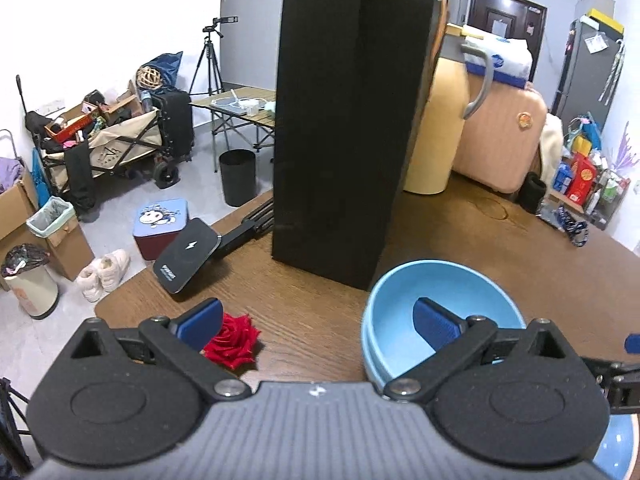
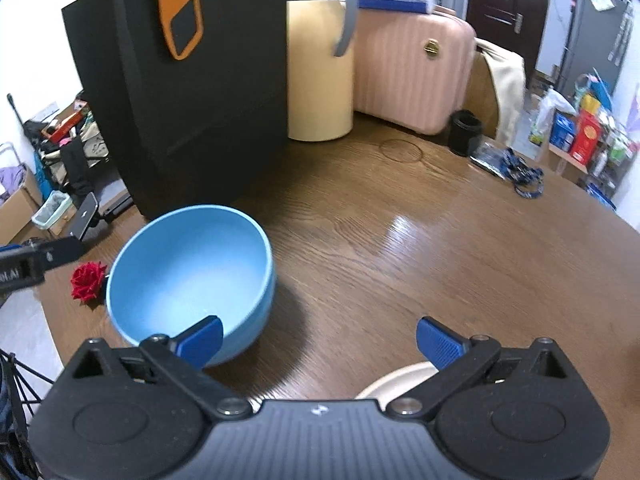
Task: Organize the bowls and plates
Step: 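Withdraw both grippers and move them toward the remaining light-blue bowl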
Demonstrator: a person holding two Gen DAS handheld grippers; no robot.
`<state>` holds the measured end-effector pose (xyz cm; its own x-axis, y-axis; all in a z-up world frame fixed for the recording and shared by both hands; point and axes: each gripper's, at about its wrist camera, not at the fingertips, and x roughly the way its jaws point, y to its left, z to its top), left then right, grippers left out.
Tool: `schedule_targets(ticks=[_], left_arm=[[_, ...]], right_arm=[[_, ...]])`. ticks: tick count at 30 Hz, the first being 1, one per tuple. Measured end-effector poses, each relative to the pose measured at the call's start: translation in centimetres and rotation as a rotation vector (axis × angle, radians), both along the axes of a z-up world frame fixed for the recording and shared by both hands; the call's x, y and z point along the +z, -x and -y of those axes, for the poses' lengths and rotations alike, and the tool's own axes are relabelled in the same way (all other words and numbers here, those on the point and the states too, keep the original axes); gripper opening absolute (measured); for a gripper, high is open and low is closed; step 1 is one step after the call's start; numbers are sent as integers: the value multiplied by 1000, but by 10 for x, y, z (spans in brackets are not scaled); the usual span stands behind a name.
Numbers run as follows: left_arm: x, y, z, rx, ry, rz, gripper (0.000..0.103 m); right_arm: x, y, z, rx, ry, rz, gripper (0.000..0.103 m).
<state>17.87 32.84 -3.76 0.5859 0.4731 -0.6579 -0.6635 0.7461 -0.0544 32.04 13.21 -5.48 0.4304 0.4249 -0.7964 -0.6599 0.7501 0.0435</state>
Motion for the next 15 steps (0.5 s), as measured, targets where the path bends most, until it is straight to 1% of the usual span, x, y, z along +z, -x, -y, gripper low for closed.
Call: schedule_targets(ticks=[7,11,15], left_arm=[[5,-6,24,-71,-6,32,103],[10,-18,42,-149,-11,41,103],[14,-33,57,-211,0,40,103]], right_arm=[[3,4,38,-99,-5,20,103],[7,-1,67,-178,-13,28,103],[10,-5,98,-264,-23,30,103]])
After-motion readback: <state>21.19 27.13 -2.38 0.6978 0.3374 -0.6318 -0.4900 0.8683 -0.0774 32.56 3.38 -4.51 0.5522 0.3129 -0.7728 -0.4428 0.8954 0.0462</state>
